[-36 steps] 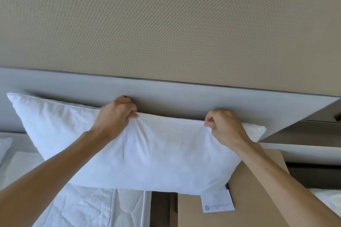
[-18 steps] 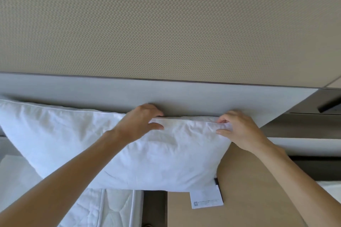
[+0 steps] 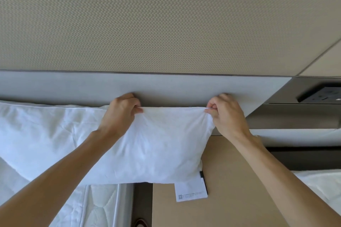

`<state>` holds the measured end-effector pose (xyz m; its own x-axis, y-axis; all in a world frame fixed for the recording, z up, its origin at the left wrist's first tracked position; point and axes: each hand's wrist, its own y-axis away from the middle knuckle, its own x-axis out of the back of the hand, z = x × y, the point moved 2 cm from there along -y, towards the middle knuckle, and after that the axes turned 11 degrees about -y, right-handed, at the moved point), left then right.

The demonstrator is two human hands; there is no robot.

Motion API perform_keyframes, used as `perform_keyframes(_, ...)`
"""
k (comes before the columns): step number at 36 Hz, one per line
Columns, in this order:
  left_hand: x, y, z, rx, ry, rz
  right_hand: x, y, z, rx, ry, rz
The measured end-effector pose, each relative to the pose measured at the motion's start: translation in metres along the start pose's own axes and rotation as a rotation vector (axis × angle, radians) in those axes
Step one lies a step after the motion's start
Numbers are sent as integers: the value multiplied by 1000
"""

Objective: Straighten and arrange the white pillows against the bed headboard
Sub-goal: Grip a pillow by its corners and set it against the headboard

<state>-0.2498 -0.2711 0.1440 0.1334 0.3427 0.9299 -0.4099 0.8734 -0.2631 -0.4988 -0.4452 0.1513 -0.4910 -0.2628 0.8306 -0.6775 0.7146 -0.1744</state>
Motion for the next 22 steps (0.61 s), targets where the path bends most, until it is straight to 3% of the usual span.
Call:
perform_keyframes(3, -5, 0, 5, 8, -7, -61, -2, 5, 9, 25, 0, -16)
perform_keyframes(11, -17, -2, 49, -65, -181, -339, -2, 7, 35, -124, -112, -113)
perform_keyframes(14, -19, -9, 54, 28, -155, -234, 4, 3, 35, -109, -108, -89)
perform_keyframes(17, -11, -15, 55, 121, -146, -120, 10, 0, 28, -52, -90, 37)
perform_keyframes(20, -8, -19, 59, 133, -208, -113, 9, -4, 21, -17, -80, 116)
perform_keyframes(22, -9, -25, 72, 89, -112, -124, 6, -4, 19, 11, -84, 145)
